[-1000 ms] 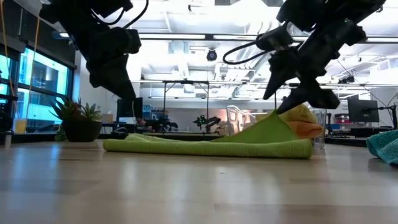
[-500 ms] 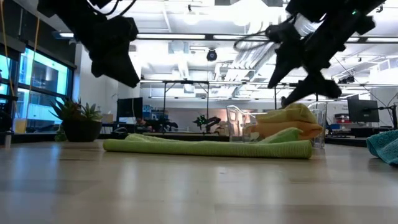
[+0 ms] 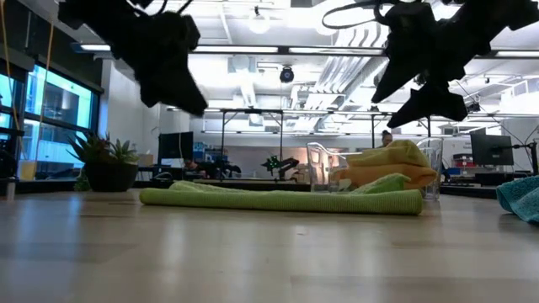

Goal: Fold microfiber towels
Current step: Fold the green microfiber towel

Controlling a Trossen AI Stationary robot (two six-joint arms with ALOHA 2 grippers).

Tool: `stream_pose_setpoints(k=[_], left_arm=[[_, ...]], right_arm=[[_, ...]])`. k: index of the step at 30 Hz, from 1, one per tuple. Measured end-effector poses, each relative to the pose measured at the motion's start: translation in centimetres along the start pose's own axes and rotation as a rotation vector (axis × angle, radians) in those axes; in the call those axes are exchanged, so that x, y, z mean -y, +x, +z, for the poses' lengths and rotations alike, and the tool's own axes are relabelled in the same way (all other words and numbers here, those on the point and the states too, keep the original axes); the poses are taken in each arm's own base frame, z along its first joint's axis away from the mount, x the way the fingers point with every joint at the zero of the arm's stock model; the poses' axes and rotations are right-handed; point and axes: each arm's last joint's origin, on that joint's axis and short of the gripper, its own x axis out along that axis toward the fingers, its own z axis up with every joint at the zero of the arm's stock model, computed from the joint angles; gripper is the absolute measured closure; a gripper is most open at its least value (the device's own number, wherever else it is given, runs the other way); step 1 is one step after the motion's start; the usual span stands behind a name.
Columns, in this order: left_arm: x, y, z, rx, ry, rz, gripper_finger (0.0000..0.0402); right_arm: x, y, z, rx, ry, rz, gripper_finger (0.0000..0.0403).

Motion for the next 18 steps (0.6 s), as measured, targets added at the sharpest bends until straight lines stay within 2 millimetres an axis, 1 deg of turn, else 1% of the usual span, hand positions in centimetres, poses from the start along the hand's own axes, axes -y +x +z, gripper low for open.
stream_pose_setpoints(k=[2,3,7,10,12,14,15,17,18], left_arm=[[0.3,0.5,-0.6,-0.041,0.005,-0.002,0.0263],[0.4,0.6,-0.8,-0.063,-0.027,-0.015,0.0263],[0.3,0.9,-1.6,-0.112,-0.269,-0.088,0.0263],[-0.7,1.2,-3.6,-0.179,-0.441,-0.110,0.0263],[-1.2,1.5,-4.8,-0.187,-0.550,-0.144,0.0263],[-1.5,1.7,-5.9,-0.192,-0.658,-0.206,0.0263],[-1.4,1.7,-6.2,-0.179,-0.702,-0.262,0.0263],[-1.0,1.6,-6.1,-0.150,-0.759,-0.380,0.0264],[-0.9,1.5,-6.0,-0.144,-0.768,-0.413,0.0266]], right_arm=[[-0.1,0.1,-0.2,0.006,-0.009,-0.007,0.0170],[-0.2,0.2,-0.3,0.007,-0.010,-0.004,0.0170],[-0.2,0.3,-0.4,0.004,-0.015,-0.010,0.0170],[-0.1,0.3,-0.3,0.023,-0.016,-0.021,0.0170],[-0.1,0.3,-0.3,0.024,-0.019,-0.022,0.0170],[-0.1,0.3,-0.3,0.024,-0.029,-0.022,0.0170],[-0.1,0.3,-0.3,0.024,-0.034,-0.022,0.0170],[-0.1,0.3,-0.3,0.023,-0.043,-0.025,0.0170],[-0.1,0.3,-0.3,0.022,-0.044,-0.025,0.0170]])
